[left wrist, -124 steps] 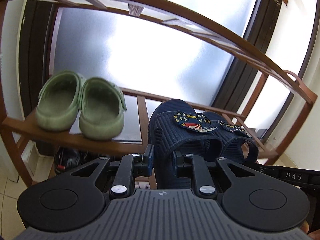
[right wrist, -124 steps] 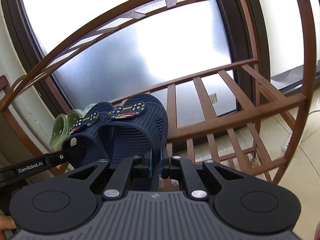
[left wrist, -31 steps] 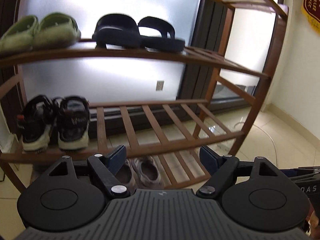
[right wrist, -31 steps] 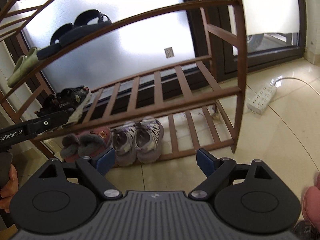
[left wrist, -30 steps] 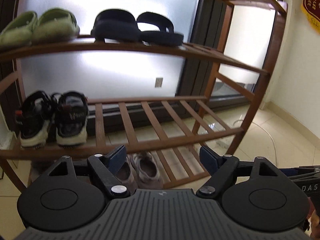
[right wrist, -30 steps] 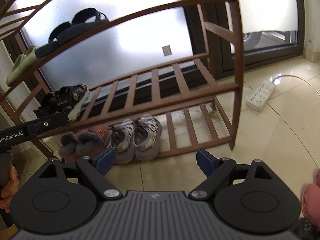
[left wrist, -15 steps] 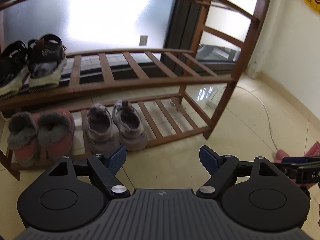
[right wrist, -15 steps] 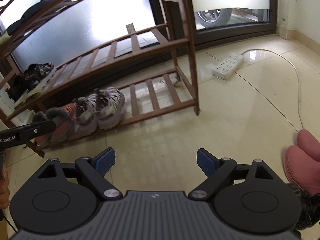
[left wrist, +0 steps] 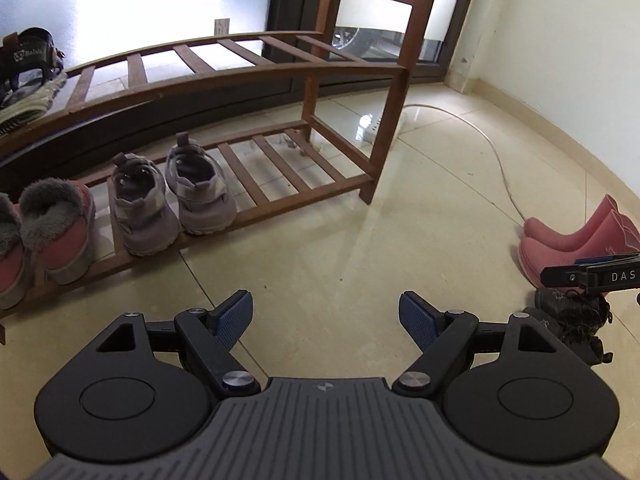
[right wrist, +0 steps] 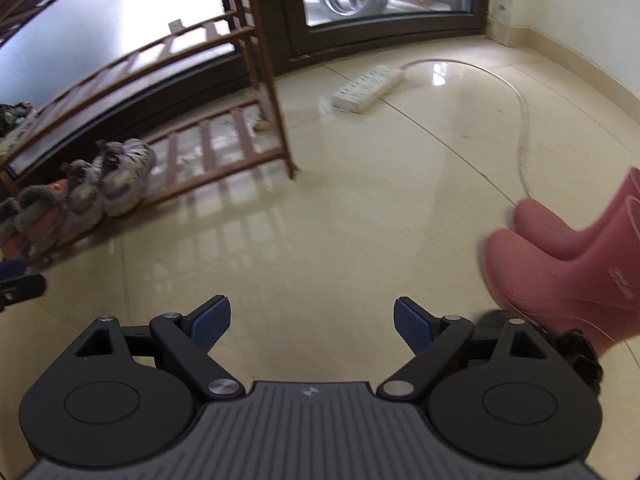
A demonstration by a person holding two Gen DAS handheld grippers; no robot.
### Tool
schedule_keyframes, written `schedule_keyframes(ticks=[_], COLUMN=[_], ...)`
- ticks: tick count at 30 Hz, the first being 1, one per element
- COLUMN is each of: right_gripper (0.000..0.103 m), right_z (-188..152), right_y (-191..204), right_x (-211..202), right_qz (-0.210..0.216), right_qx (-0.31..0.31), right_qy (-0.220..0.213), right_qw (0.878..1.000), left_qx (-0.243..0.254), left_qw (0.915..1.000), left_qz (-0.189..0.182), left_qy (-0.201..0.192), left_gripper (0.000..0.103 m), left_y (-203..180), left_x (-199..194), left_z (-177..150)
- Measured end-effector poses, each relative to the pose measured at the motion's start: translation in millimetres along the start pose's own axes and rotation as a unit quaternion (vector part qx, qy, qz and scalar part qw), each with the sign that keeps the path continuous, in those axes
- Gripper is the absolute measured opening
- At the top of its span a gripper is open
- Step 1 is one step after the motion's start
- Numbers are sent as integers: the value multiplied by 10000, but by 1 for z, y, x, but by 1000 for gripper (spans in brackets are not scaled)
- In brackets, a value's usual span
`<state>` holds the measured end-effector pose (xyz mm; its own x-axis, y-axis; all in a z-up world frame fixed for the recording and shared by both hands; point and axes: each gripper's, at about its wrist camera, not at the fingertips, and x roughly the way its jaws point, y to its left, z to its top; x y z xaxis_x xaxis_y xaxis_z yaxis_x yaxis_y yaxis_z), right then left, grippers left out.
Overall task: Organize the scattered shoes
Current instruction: 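Move both grippers toward the black lace-up boots on the floor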
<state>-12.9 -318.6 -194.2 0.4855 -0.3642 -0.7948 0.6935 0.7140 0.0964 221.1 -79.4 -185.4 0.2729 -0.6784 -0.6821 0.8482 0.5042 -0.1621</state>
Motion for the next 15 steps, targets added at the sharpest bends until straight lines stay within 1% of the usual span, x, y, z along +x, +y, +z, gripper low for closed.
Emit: schedule_keyframes(ticks=[4,6,10,15], right_gripper=[92,91,87,78], right_z=[-19,-33,-55,-80], right_y=[-31,-49,-72,-94], right_x=[3,6,13,25], right_qz=[-323,-499,-841,-1093], right_qx=[126,217,303,558], right_qy=[203,358,605,966], right_qw=[9992,9979,9942,9877], left_qx=[-48,-74,-118,-142], left_qw=[9999,9999,9997,9994], left_qz=[-35,-34,-42,-65], left_qy=[110,140,220,312], left_gripper=[82,82,82,82], left_y=[0,1,1,0], left_x=[5,6,11,15], left_z=[-5,-6,-9,-11])
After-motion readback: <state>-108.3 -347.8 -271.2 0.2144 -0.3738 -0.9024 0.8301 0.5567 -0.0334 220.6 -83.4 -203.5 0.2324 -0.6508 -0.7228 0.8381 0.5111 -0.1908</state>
